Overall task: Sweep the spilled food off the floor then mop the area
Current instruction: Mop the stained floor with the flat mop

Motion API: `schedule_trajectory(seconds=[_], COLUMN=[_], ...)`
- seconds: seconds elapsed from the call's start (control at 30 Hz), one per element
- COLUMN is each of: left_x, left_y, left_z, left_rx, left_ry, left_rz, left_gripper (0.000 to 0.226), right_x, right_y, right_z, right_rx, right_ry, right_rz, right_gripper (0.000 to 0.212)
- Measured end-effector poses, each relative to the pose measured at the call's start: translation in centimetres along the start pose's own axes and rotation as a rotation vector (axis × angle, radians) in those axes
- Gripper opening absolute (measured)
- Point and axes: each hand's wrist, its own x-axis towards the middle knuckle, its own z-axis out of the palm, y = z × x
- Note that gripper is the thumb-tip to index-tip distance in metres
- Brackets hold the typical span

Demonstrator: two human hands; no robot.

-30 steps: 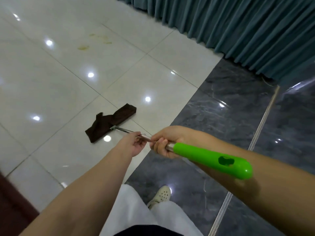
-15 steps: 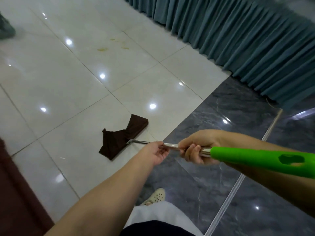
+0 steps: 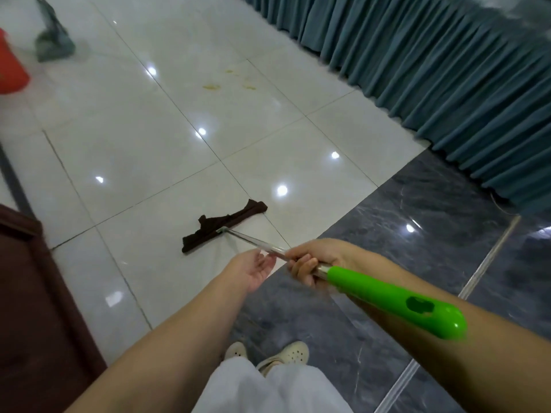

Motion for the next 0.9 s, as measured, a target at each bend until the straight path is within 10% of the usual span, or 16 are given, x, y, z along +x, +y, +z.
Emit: schedule_trajectory(seconds=[0.5, 0.9], left_x=[0.3, 0.4], left_y=[1.5, -9.0], left_z=[-4.1, 1.5], left_rx=[-0.203, -0.091], left_ry=[0.264, 0.227], left_rz=[0.239, 0.183], left_gripper=[0.018, 0.017], right_x=[7.7, 3.4], right_y=[-8.7, -1.5], right_z=[-0.7, -9.5], right_rx=[-0.004, -0.081], right_ry=[-0.105, -0.081], right_rz=[-0.041, 0.056], right_gripper=[0.029, 0.032])
